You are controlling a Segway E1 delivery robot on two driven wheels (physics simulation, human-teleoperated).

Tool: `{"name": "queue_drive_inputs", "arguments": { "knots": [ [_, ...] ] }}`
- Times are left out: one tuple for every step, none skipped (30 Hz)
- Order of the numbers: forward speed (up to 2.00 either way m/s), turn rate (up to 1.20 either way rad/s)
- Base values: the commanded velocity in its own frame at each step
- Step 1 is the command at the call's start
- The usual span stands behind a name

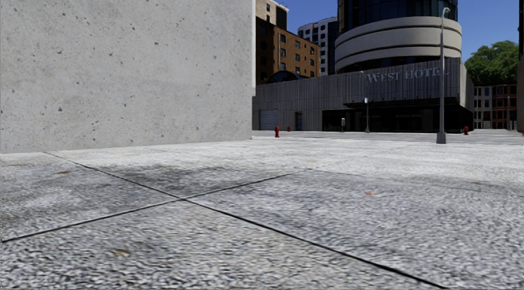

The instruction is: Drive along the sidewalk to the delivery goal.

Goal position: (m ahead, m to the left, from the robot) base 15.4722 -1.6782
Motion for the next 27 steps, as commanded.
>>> {"name": "queue_drive_inputs", "arguments": {
  "knots": [
    [2.0,-0.23],
    [2.0,0.0],
    [2.0,0.0],
    [2.0,0.0],
    [2.0,0.0],
    [2.0,0.0],
    [2.0,0.0],
    [2.0,0.0],
    [2.0,0.0],
    [2.0,0.0],
    [2.0,0.0],
    [2.0,0.0],
    [2.0,0.0],
    [2.0,0.0],
    [2.0,0.0],
    [2.0,0.0],
    [2.0,0.0],
    [2.0,0.0],
    [2.0,0.0],
    [2.0,0.0],
    [2.0,0.0],
    [2.0,0.0],
    [2.0,0.0],
    [2.0,0.0],
    [2.0,0.0],
    [2.0,0.0],
    [2.0,0.0]
  ]
}}
